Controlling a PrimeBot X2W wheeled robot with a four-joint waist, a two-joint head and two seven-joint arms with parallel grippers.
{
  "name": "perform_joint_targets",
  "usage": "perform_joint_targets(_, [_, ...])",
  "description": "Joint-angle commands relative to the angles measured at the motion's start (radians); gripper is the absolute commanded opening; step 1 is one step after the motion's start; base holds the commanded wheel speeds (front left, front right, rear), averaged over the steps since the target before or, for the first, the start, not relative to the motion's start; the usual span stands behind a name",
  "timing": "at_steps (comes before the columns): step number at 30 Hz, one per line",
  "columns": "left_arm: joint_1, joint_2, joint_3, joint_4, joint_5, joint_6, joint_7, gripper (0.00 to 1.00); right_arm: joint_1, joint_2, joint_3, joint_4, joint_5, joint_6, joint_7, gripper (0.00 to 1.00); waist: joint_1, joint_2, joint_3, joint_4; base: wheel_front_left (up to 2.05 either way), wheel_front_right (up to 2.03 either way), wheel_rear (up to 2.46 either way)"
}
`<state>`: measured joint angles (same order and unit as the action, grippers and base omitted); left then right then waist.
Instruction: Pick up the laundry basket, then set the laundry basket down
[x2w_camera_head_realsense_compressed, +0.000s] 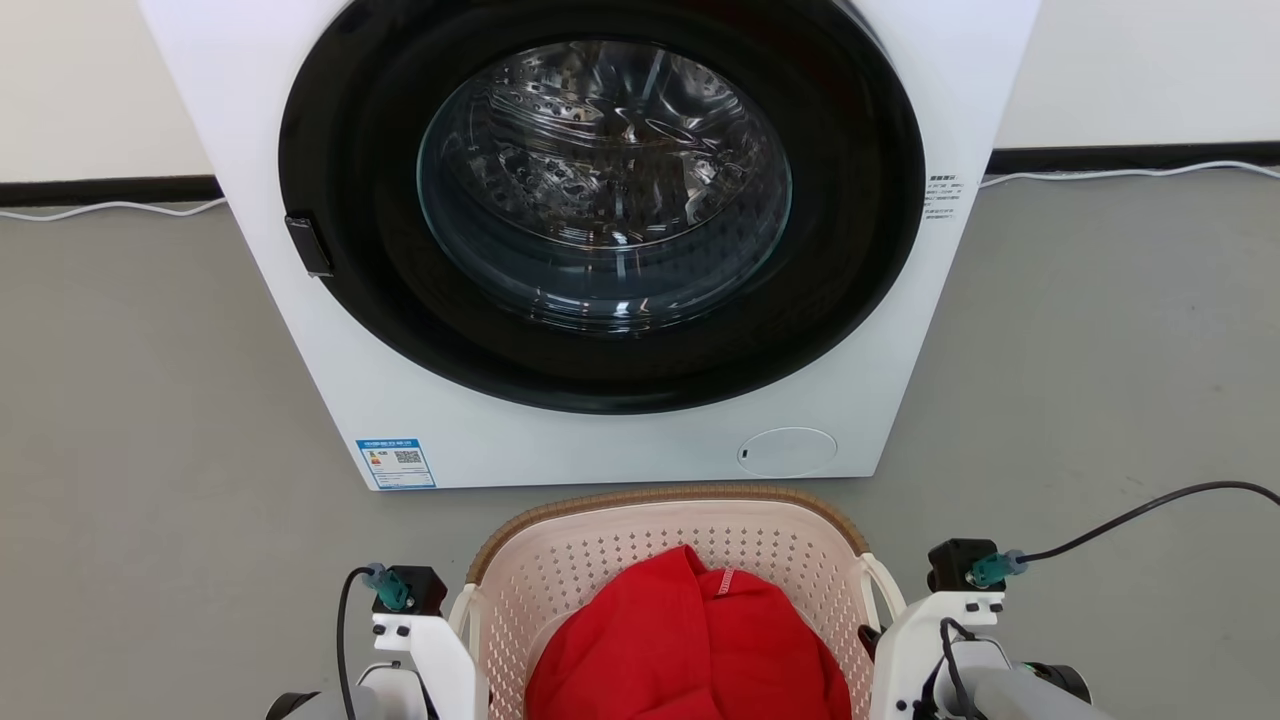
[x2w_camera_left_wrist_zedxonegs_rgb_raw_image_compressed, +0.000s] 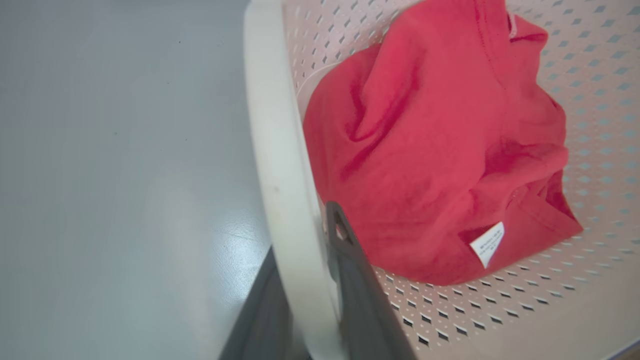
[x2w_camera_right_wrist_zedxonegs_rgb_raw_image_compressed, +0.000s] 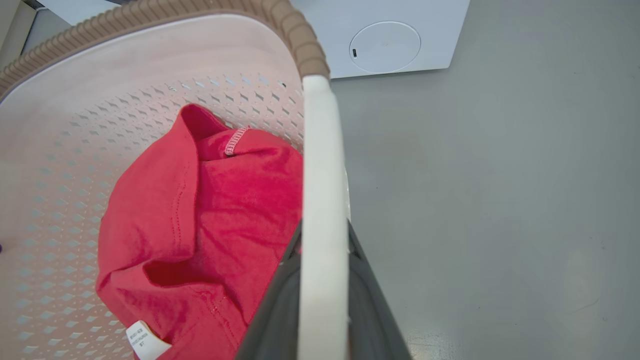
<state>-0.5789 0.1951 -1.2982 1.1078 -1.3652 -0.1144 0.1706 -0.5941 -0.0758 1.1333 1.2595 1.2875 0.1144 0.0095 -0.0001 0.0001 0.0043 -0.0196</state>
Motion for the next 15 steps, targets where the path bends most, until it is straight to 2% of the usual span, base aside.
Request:
perform_joint_targets(1, [-0.022, -0.011, 0.018, -0.024, -0.009, -0.016, -0.007, 0.0, -0.006, 0.026, 0.011, -0.023, 0.01, 0.016, -0.011, 0.0, 0.0001, -0.0001, 0.0, -0.001, 0.0, 0.0, 0.0])
perform_joint_targets(15, [-0.026, -0.009, 0.018, -0.024, -0.004, -0.016, -0.007, 0.0, -0.021, 0.026, 0.064, -0.027, 0.054, 0.016, -0.024, 0.0, 0.0001, -0.0001, 0.003, -0.006, 0.0, 0.0, 0.0])
